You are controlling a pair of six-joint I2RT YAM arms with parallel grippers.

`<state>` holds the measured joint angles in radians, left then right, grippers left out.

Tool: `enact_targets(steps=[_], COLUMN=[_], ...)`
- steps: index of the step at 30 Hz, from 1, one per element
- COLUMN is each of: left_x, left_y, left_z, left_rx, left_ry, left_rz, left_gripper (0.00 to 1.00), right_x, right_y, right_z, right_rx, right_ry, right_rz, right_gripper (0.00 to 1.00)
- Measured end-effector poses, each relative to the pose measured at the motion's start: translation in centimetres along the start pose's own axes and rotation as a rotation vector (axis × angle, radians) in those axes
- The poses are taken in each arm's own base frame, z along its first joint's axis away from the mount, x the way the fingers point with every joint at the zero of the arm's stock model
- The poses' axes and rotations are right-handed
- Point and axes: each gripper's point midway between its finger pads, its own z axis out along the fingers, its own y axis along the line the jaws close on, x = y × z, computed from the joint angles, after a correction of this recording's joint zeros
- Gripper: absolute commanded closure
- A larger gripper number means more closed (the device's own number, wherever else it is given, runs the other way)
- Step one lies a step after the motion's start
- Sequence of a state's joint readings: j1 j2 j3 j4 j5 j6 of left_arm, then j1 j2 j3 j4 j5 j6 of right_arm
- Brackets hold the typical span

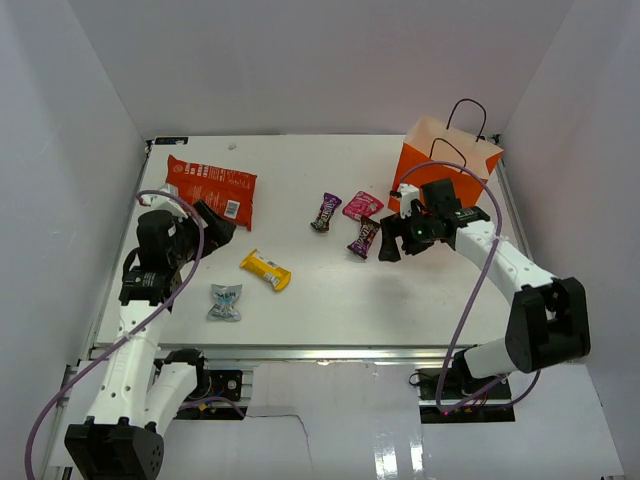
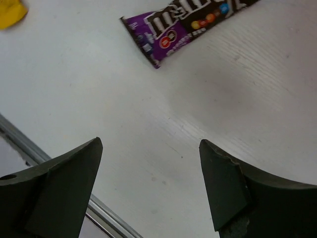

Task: Place the snacks into the paper bag

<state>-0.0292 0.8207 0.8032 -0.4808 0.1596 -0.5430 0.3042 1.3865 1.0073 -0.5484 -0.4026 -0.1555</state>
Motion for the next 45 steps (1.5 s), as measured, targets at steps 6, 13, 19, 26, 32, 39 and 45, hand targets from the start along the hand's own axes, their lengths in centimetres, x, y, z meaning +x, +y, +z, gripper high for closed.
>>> enact_targets(steps=[6,13,19,26,32,39,45], left_x=[1.2,1.3,1.5,2.3,3.1,4.9,5.1], left_y=[0.0,-0.6,-0.9,-0.5,-0.3,-0.1,-0.5], left_z=[0.0,-1.2,-2.2,-2.1,-1.2,-0.5,-0.6], left_rx=[0.001,0.015,0.029,0.01,0.003,0.017,0.049], left_ry=[0.033,0.022,0.007,0.035,0.08,0.139,0.146], left_rz=[-0.076,-0.171,-0.223,-0.248,-0.257,-0.279,-0.281], left_gripper=[0.02,0.02,0.02,0.02,0.02,0.02,0.02], right_x=[-2.0,-4.7,-3.6,-3.9,-2.9,-2.9,-3.1], right_y=[-1.3,-2.0,-4.2,-4.0,-2.8,-2.6,0.1], right_z=[3.9,8.6,11.4,12.6,13.1,12.5,11.6], right_rx=[0.14,0.217,0.304,0.336,0.325,0.325,0.144], right_ry=[0.016,-0.016,0.017,-0.012,-0.023,-0.039,-0.018], right_rz=[0.272,0.412,0.489,0.475,0.437,0.388,0.184], right_gripper=[0.15,0.24,0.39,0.61,0.77,0.92,0.92])
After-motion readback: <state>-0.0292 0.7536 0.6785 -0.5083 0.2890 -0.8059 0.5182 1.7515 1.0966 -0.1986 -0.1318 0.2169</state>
